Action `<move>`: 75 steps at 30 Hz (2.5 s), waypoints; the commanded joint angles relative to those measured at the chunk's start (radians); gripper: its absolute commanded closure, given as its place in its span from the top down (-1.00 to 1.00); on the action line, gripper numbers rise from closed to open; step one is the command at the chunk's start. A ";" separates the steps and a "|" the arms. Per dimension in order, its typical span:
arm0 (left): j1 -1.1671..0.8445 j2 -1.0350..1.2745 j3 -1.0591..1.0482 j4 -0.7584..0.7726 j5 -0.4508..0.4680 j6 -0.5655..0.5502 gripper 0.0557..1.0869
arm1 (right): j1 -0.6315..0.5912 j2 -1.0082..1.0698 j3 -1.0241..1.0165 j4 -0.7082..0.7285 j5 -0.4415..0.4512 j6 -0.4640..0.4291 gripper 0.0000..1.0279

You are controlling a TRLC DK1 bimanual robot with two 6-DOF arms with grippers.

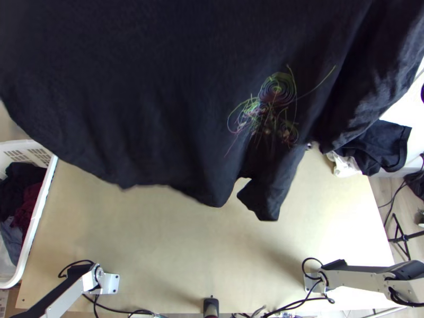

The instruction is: Fold the t-shirt

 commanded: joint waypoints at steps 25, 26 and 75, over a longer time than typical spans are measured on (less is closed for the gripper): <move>-0.058 0.706 0.247 0.378 -0.092 0.251 -0.93 | -0.153 0.518 0.040 0.350 -0.026 -0.176 -0.95; -0.063 0.734 0.268 0.384 -0.113 0.258 -0.93 | -0.156 0.535 0.045 0.366 -0.026 -0.187 -0.95; -0.104 -0.222 -0.123 -0.032 -0.053 0.280 -0.93 | 0.207 -0.201 -0.082 0.010 0.158 -0.342 -0.95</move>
